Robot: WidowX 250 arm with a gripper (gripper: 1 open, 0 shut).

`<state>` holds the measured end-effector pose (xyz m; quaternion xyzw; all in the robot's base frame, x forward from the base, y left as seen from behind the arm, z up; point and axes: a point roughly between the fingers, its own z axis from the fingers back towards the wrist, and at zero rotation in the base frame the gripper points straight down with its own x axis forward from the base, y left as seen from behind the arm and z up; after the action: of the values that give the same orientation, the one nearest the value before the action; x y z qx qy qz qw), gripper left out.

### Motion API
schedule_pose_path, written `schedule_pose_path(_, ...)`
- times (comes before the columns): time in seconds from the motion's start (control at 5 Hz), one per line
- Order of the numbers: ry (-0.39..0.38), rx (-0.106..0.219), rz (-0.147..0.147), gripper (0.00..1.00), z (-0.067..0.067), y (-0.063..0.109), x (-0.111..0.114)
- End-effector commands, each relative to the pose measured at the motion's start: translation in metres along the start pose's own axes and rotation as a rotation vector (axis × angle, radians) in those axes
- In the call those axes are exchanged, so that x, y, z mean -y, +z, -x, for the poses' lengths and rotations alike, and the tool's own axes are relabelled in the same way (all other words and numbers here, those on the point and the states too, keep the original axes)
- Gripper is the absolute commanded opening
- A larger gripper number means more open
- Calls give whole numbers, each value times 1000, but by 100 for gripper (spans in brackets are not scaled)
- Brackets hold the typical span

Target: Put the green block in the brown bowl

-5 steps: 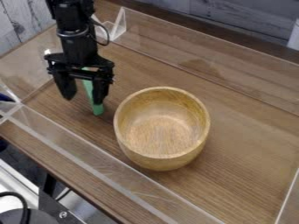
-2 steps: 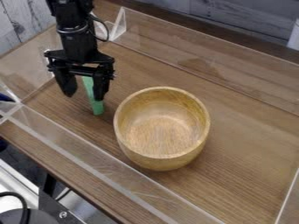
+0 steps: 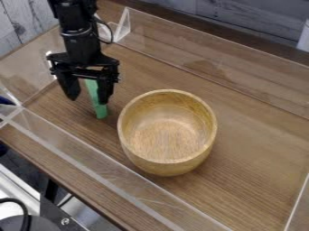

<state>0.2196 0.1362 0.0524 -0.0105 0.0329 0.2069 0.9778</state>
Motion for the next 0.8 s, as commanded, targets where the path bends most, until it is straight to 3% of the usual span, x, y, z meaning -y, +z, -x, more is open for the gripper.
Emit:
schedule_pose_path(0.0, 19, 51, -9, 100, -9, 10, -6)
schedule_pose_path(0.6, 17, 53, -8, 100, -18, 3, -2)
